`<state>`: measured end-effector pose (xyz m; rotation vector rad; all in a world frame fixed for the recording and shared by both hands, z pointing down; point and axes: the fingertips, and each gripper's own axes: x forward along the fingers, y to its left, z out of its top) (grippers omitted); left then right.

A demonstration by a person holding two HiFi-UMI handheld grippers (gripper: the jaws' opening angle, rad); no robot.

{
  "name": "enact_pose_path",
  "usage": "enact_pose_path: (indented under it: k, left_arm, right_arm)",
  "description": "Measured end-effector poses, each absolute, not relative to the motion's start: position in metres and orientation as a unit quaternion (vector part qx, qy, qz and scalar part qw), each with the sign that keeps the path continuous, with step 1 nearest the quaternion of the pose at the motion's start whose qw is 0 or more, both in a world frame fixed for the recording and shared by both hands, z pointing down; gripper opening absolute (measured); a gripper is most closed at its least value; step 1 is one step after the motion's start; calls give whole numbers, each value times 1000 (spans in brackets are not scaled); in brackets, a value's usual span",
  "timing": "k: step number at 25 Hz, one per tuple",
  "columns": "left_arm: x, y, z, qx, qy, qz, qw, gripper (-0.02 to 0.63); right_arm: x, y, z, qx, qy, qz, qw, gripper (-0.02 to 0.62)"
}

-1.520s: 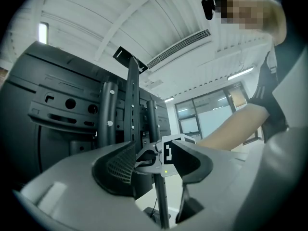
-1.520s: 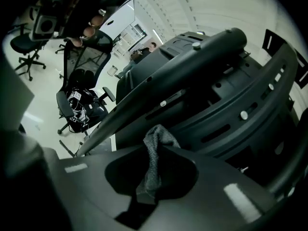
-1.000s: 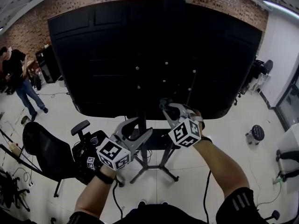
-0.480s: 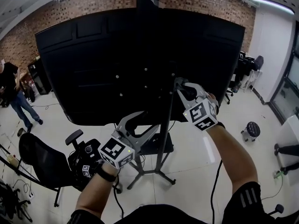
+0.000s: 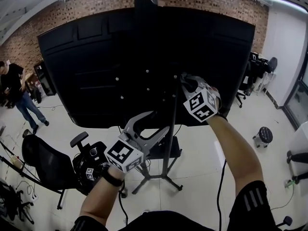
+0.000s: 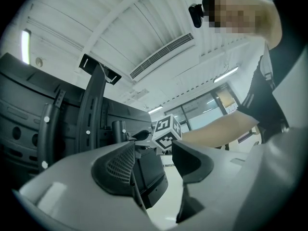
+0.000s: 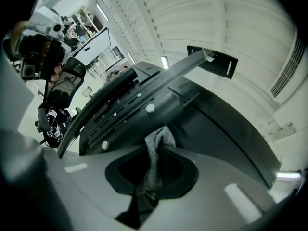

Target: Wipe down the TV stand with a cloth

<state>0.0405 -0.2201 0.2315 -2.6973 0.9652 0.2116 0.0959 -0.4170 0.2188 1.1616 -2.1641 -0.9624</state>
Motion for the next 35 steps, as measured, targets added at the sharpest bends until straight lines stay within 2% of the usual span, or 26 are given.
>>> enact_pose_path:
  k: [10, 27, 32, 35]
  left_arm:
    - [47, -232, 247, -927, 349, 60, 122, 262]
    - [108, -245, 262, -939, 320, 54, 115, 262]
    - [116, -245, 264, -938, 322, 50, 117, 262]
    - [113, -245, 263, -936, 327, 48, 120, 262]
  right_arm:
    - [118, -432, 232, 432, -791, -357, 245, 40]
    - [253, -449, 245, 503, -764, -309, 261, 40]
    - [266, -448, 247, 507, -764, -303, 260, 40]
    - [259, -436, 239, 500, -779, -300, 231, 40]
